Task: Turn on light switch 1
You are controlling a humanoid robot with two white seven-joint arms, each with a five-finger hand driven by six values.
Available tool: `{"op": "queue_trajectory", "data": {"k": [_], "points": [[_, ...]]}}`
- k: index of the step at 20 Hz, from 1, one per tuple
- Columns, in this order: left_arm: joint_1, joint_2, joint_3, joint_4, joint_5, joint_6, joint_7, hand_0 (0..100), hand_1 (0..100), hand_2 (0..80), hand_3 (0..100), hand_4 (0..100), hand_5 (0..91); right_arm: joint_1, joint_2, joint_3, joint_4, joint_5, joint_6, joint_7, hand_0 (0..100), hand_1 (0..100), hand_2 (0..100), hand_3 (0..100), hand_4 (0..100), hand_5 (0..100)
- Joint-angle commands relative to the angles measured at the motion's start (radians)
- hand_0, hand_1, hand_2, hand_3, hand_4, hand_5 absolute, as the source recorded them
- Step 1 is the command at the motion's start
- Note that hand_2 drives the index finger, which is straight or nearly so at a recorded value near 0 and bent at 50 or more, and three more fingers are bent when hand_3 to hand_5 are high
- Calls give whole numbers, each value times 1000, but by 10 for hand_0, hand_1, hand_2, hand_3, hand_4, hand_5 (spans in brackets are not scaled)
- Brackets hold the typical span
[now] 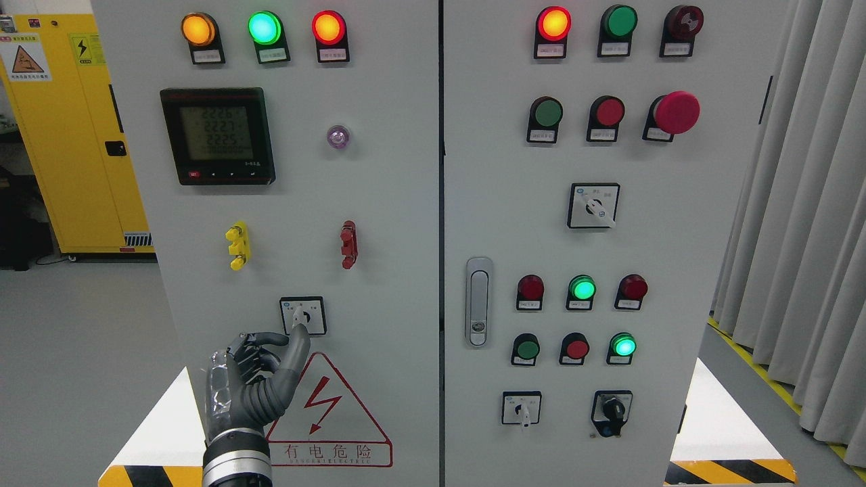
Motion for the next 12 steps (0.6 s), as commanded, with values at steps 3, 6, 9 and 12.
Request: {"op": "queue_trajectory", "data": {"k": [3, 6, 9, 12], "points": [[-17, -4, -7, 20, 0, 1, -4, 262, 681, 578, 937, 806, 817, 0, 0, 0, 0, 0, -1, 1, 0, 500, 40, 0, 0, 0], [-20, -4, -9, 22, -2, 1, -4, 272, 686, 579, 937, 808, 817, 0, 0, 0, 0, 0, -1, 1, 0, 500, 40, 0, 0, 0], [-20, -4, -9, 22, -2, 3, -4, 276, 688, 585, 937, 809, 817, 0, 0, 0, 0, 0, -1, 1, 0, 500, 40, 0, 0, 0], [-24, -4, -9, 25, -2, 3, -4, 273, 688, 586, 937, 810, 817, 0, 0, 0, 0, 0, -1, 1, 0, 500, 40, 0, 0, 0]]}}
